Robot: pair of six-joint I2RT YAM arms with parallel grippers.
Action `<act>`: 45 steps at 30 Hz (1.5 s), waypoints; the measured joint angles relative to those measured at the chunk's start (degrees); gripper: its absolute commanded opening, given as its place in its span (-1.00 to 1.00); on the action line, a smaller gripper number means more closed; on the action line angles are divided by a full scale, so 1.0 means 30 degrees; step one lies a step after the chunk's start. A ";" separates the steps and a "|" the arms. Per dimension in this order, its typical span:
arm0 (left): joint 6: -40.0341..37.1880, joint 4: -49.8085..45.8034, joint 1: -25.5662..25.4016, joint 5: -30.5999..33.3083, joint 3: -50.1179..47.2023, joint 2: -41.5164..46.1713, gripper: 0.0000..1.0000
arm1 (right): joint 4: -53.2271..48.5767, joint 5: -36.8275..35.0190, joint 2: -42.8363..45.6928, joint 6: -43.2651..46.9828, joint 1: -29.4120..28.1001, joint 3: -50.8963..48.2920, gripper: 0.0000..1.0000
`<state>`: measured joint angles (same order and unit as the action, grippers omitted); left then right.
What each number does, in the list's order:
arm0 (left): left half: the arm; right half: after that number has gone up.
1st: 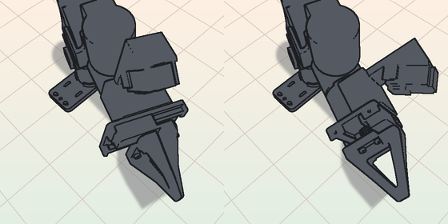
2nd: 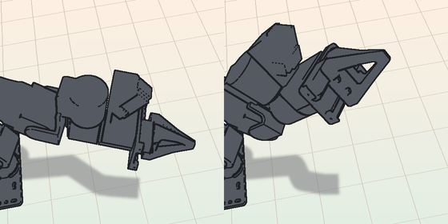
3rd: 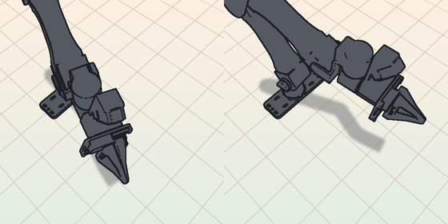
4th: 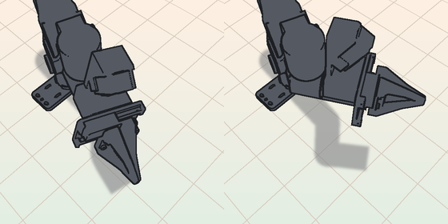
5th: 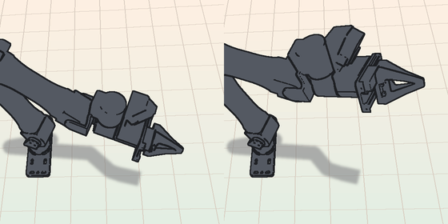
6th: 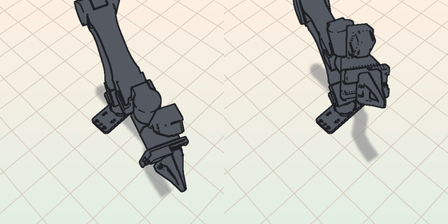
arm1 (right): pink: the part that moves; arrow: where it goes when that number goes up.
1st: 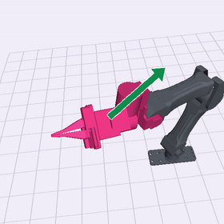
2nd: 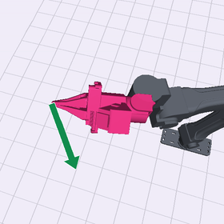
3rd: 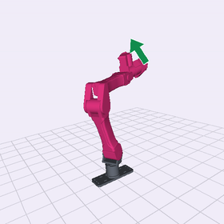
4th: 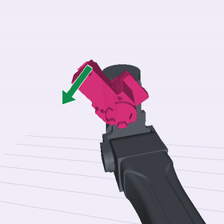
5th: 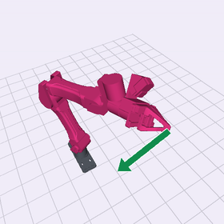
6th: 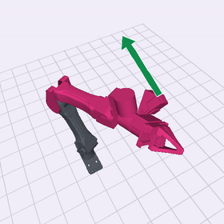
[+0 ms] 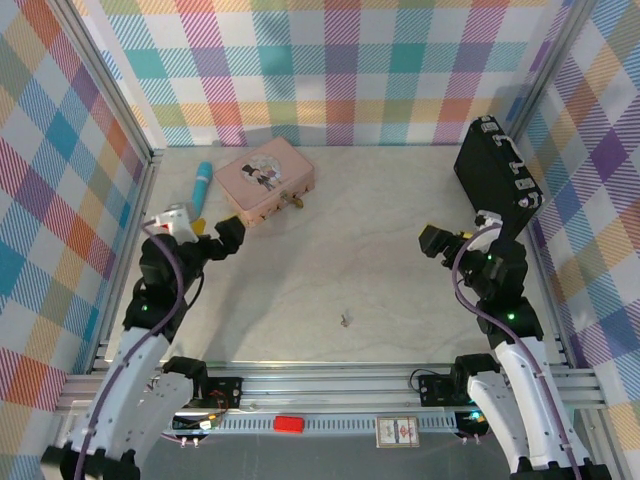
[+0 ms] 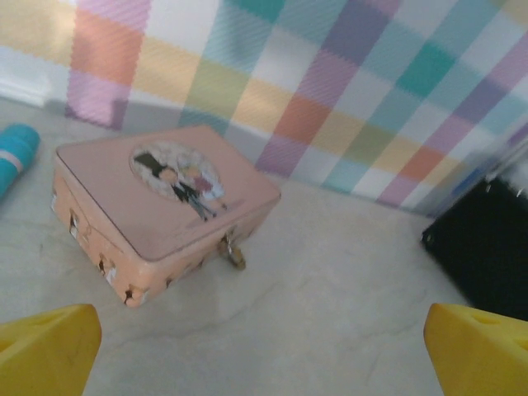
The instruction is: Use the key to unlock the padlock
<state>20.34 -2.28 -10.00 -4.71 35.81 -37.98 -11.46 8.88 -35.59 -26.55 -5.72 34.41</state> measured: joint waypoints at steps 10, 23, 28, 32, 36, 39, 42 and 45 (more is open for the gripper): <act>0.4218 -0.5326 0.0000 0.4211 -0.0168 0.0277 1.00 | -0.3861 0.2120 -0.2994 -0.2455 -0.3359 0.0729 0.97; 0.3439 -0.4510 -0.5370 0.2783 -0.1858 -0.3832 0.99 | -0.5253 -0.1231 -0.8145 -0.6543 -1.1613 0.0648 0.64; 0.2011 -0.2914 -0.6142 0.2914 -0.2295 -0.4313 1.00 | -0.5107 -0.1464 -1.1118 -0.7708 -1.3624 0.0940 0.22; 0.1413 -0.2193 -0.6149 0.2936 -0.3045 -0.4299 1.00 | -0.4918 -0.1457 -1.2575 -0.8466 -1.4549 0.1341 -0.04; 0.1209 -0.1996 -0.6164 0.2951 -0.3126 -0.3738 1.00 | -0.4874 -0.1464 -1.3624 -0.8918 -1.4972 0.2025 -0.16; 0.1202 -0.1741 -0.6164 0.2943 -0.3162 -0.3249 1.00 | -0.4714 -0.1464 -1.4681 -0.9034 -1.5191 0.2637 -0.23; 0.1209 -0.1581 -0.6164 0.2914 -0.3162 -0.3235 0.99 | -0.4699 -0.1472 -1.5817 -0.9100 -1.5497 0.3249 -0.26; 0.1217 -0.1537 -0.6164 0.2849 -0.3177 -0.3395 1.00 | -0.4772 -0.1610 -1.6597 -0.9136 -1.5788 0.3781 -0.32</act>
<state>23.99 -6.90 -28.49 3.84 26.28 -48.16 -25.78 4.05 -85.38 -53.95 -53.08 45.76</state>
